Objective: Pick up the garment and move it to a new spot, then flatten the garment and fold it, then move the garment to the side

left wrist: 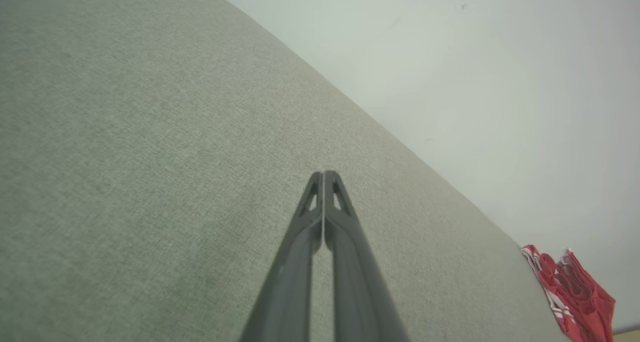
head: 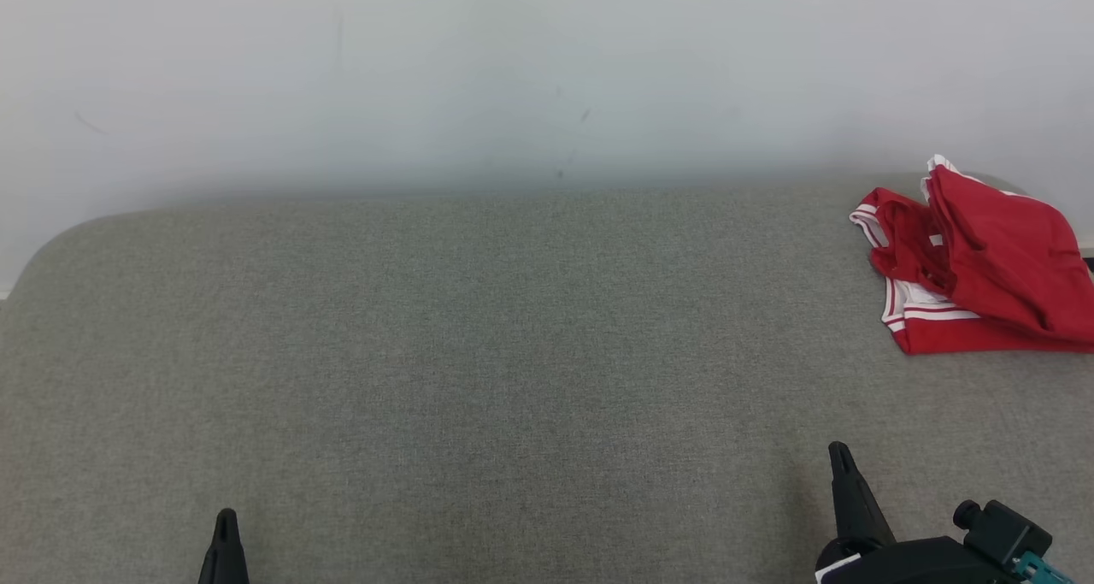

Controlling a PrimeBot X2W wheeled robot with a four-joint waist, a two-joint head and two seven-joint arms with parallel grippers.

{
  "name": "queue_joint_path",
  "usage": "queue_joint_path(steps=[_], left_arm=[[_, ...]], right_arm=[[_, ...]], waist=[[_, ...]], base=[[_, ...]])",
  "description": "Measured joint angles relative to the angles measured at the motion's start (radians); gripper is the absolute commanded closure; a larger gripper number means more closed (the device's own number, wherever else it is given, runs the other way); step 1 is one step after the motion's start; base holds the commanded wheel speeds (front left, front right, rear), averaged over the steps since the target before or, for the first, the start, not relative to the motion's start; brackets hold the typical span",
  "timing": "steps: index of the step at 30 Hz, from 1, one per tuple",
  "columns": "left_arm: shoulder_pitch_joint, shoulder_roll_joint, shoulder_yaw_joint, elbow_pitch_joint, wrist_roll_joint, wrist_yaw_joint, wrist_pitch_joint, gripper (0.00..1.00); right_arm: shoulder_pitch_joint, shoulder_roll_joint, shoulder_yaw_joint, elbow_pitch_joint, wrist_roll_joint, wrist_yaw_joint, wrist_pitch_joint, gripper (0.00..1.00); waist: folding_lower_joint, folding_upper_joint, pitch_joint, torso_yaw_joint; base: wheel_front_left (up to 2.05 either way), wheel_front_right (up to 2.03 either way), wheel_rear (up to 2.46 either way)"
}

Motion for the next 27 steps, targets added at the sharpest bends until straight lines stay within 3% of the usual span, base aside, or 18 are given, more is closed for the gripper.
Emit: queue_joint_path(steps=[27], left_arm=[[-0.055,0.000,0.004,0.009,-0.349,-0.012,0.086,1.00]], right_arm=[[-0.040,0.010,-0.032,0.002,0.340,0.000,0.087,1.00]], waist=[[0.0000,0.0000,0.003,0.010]], base=[[0.00,0.00,0.00]])
